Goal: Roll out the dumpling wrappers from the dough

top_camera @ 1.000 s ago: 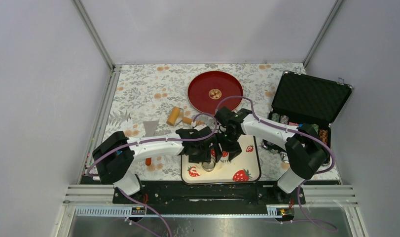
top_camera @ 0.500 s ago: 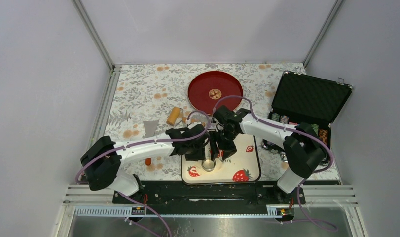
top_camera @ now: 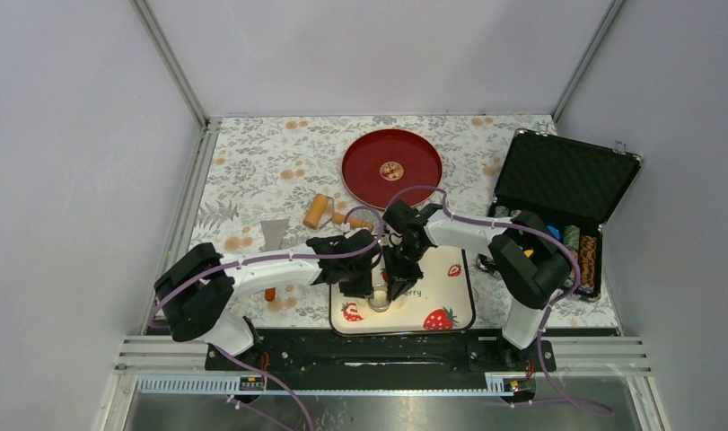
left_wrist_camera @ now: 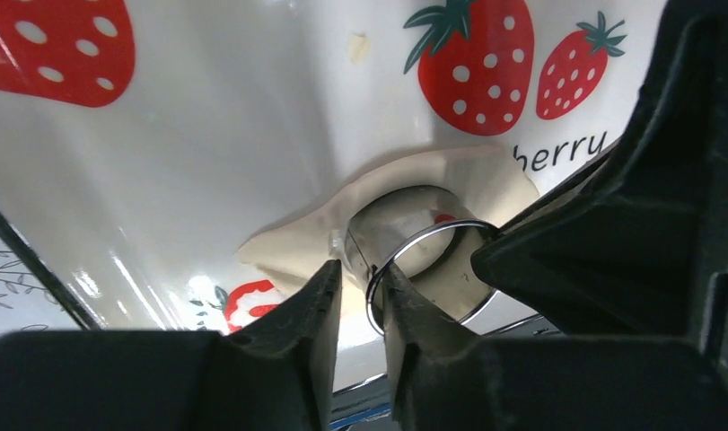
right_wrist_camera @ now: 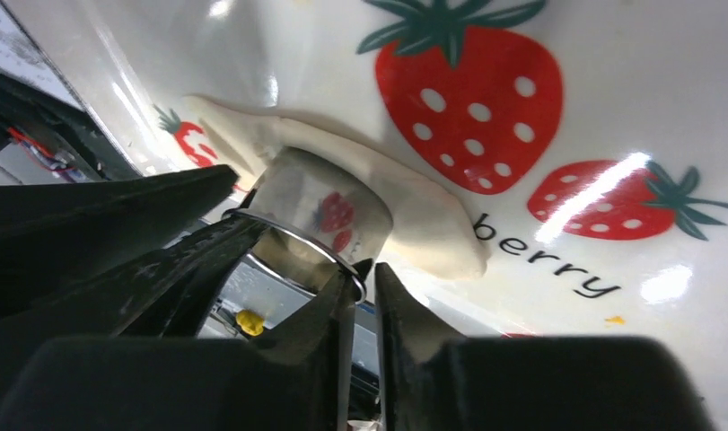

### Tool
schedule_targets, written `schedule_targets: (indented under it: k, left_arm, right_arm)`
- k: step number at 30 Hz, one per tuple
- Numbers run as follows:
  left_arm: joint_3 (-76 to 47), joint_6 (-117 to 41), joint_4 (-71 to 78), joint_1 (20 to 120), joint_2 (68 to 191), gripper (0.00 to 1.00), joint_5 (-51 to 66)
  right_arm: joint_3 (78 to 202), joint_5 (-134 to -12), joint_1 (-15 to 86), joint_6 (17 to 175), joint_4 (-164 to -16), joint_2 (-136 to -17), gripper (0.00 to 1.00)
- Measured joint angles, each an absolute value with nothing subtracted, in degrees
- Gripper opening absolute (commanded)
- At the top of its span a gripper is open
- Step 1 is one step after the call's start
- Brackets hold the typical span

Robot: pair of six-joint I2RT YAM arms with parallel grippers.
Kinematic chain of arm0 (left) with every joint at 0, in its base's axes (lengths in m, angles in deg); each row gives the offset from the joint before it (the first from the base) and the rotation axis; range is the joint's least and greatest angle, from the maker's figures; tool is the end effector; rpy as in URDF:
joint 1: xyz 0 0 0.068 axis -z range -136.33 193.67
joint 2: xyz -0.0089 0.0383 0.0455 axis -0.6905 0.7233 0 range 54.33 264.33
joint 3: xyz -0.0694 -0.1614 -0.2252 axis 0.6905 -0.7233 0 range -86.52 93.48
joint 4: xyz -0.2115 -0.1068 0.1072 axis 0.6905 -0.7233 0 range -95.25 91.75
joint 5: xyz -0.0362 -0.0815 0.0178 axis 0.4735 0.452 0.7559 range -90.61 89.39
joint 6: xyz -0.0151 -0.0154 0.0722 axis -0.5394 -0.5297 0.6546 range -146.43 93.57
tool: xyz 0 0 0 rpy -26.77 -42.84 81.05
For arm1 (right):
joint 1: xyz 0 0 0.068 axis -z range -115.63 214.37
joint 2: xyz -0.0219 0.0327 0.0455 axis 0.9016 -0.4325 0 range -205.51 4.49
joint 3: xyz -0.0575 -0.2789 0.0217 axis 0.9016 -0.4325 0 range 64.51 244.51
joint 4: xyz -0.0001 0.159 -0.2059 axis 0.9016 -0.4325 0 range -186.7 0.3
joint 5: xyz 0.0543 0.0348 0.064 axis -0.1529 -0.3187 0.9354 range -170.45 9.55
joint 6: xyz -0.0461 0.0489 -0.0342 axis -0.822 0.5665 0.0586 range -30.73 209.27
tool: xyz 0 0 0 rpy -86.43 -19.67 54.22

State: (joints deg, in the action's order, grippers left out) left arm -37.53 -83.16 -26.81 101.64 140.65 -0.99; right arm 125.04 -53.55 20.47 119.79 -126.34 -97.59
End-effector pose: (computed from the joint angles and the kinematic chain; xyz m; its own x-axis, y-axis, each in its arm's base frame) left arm 0.1532 -0.2444 0.1647 -0.9732 -0.0208 -0.2291 0.0596 0.9391 -0.3383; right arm 0.2154 0.2474 0.1400 -0.9555 -0.2910 0.0487 -0.2320 0.8429 0.4854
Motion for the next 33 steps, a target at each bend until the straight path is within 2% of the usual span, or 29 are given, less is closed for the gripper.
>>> schedule_targets:
  k: [3, 5, 11, 21, 23, 27, 33]
  left_arm:
    - [-37.5, -83.2, -26.1, 101.6, 141.4, 0.05, -0.1]
    - [-37.5, -82.7, -25.7, 101.7, 141.7, 0.01, 0.5]
    - [-38.5, -82.2, -24.6, 101.7, 141.4, 0.0, 1.0]
    - [-40.0, -82.2, -22.6, 101.6, 140.5, 0.0, 1.4]
    - [-40.1, -82.2, -22.5, 101.6, 140.4, 0.0, 1.4]
    - [-40.1, -82.2, -22.6, 101.7, 140.3, 0.21, 1.3]
    - [-38.9, -82.3, -25.8, 101.7, 140.3, 0.35, 0.0]
  right_arm:
    - [125.0, -52.3, 20.4, 120.1, -125.6, -97.7, 0.09]
    - [125.0, -52.1, 20.4, 120.0, -125.6, -97.7, 0.07]
    - [125.0, -50.8, 20.8, 119.2, -125.4, -98.4, 0.0]
    - [123.8, -49.3, 21.3, 118.7, -124.0, -98.3, 0.0]
    - [123.4, -49.2, 21.4, 118.7, -123.5, -98.1, 0.05]
    - [123.4, -49.3, 21.4, 118.6, -123.5, -97.9, 0.25]
    - [124.0, -51.3, 20.6, 117.9, -125.7, -97.9, 0.49]
